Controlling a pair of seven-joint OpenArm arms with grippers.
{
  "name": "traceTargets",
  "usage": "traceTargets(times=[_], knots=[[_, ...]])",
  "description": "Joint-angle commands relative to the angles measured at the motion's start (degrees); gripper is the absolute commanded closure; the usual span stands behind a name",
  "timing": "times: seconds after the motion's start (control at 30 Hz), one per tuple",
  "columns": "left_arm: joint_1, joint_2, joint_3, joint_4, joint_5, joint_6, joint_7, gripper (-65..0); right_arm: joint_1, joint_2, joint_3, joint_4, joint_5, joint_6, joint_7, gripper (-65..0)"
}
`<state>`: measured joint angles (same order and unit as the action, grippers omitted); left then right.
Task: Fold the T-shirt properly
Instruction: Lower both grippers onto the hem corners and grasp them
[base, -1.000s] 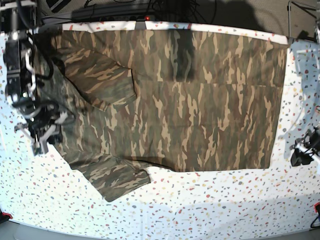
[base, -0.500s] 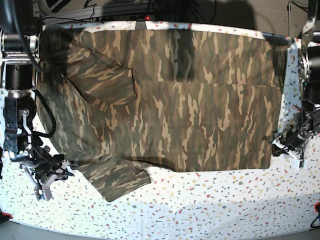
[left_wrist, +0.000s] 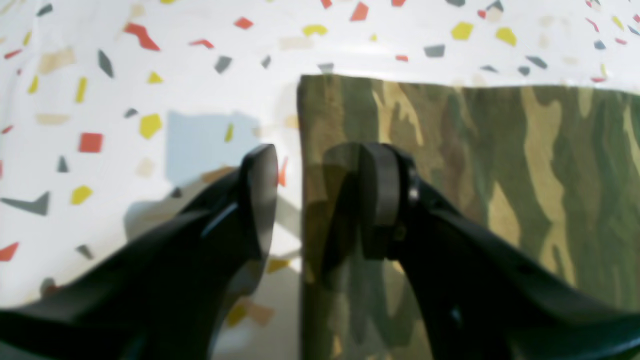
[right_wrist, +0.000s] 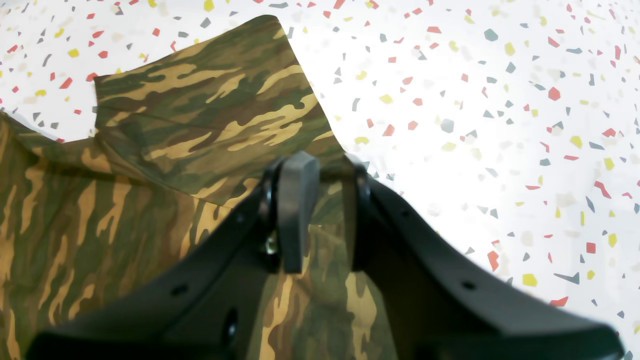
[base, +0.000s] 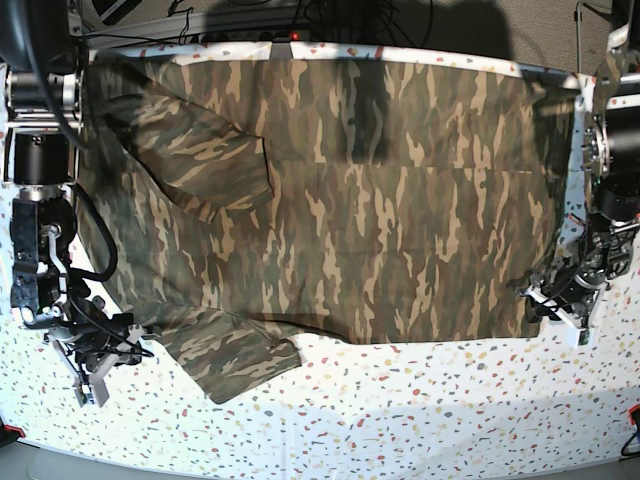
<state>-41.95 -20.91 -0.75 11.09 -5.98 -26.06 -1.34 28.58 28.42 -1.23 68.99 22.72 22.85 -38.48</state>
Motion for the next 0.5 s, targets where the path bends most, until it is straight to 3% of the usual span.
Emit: traceTargets(times=[0.0, 0.33, 0.4, 0.47], knots=[[-1.84, -0.57, -0.17, 0.81, -0.42, -0.24, -1.27, -25.3, 1.90, 0.94, 0.42, 0.83, 0.44, 0.33, 0.83, -13.7], [1.90, 0.59, -0.17, 0.24, 1.29, -0.20, 0.46, -24.9, 1.90, 0.94, 0.42, 0.83, 0.50, 0.31, -0.44, -13.7], [2.80, 1.38, -0.17, 0.24, 3.28, -1.57, 0.59, -24.9, 1.90, 0.94, 0.42, 0.83, 0.50, 0.33, -0.42, -13.7], [3.23, 2.03, -0.17, 0.24, 4.61, -5.38, 1.44, -24.4, 1.90, 0.94, 0.42, 0.83, 0.48, 0.31, -0.42, -13.7]])
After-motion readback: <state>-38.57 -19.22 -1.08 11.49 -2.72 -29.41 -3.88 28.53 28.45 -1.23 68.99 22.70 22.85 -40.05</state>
